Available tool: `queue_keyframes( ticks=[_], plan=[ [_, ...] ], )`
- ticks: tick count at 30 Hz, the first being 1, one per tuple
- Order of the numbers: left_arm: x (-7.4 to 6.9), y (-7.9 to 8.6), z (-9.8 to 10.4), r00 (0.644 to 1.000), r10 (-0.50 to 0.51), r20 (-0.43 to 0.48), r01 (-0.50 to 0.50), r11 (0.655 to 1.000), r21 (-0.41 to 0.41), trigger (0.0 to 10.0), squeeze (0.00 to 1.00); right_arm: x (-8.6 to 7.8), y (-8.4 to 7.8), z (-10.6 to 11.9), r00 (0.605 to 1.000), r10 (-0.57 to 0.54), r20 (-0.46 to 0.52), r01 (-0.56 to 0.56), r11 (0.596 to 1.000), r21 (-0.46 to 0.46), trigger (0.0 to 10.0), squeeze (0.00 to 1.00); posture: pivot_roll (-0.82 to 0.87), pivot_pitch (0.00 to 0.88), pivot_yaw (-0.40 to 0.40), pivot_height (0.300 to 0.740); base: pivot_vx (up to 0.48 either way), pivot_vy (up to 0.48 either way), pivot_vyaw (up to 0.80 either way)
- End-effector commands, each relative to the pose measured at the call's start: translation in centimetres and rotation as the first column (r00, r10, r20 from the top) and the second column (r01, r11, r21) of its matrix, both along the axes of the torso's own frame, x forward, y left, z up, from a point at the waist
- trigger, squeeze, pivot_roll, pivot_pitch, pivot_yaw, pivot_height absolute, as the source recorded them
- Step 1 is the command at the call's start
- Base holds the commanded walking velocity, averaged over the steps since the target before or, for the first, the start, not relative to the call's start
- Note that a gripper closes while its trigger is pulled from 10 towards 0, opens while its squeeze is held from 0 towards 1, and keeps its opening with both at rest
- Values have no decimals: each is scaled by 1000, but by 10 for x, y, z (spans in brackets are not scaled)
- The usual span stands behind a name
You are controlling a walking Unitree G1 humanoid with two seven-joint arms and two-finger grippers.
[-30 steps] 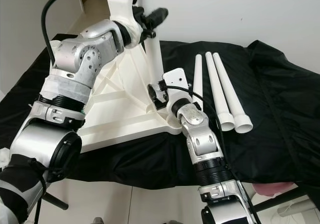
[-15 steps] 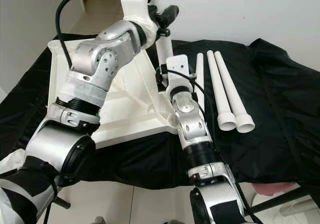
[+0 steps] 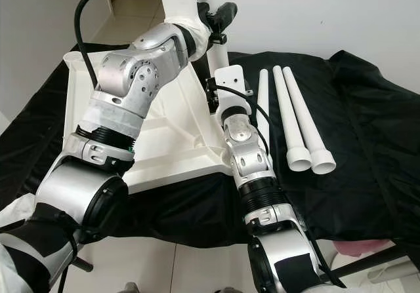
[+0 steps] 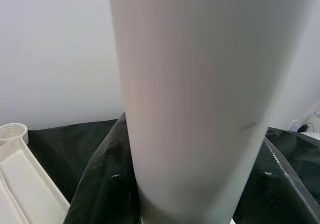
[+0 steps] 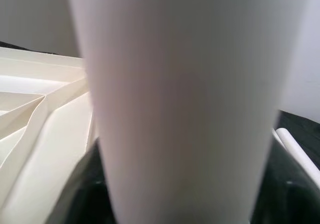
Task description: Building children table
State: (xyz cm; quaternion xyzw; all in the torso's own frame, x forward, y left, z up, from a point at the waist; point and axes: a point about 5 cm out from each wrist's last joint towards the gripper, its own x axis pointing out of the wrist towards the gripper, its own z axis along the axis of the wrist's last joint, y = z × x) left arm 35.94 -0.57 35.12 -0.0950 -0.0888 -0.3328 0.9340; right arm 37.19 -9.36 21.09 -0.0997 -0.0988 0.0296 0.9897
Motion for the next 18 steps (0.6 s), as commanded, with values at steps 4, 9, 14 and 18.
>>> queue_keyframes(
  ticks=[4,9,14,18],
  plan=[
    [-5,-5,13,998,-12,65,12,1000,10,10000,0,3,-2,-4,1000,-20,-17,20,1000,2,0,0,-48,0,5,740,0,0,0],
    [-9,-9,15,994,-25,103,20,999,42,10000,0,4,-1,-5,999,-15,-29,15,1000,9,10000,0,-43,0,0,740,0,0,0],
    [-12,-11,16,992,-50,120,47,998,32,10000,0,5,2,-6,999,-4,-38,5,999,35,10000,0,-43,0,0,740,0,0,0],
    [-13,-9,17,991,-66,115,68,998,-13,10000,1000,5,3,-7,999,2,-40,-1,999,36,10000,0,-44,0,1,740,0,0,0]
  ],
)
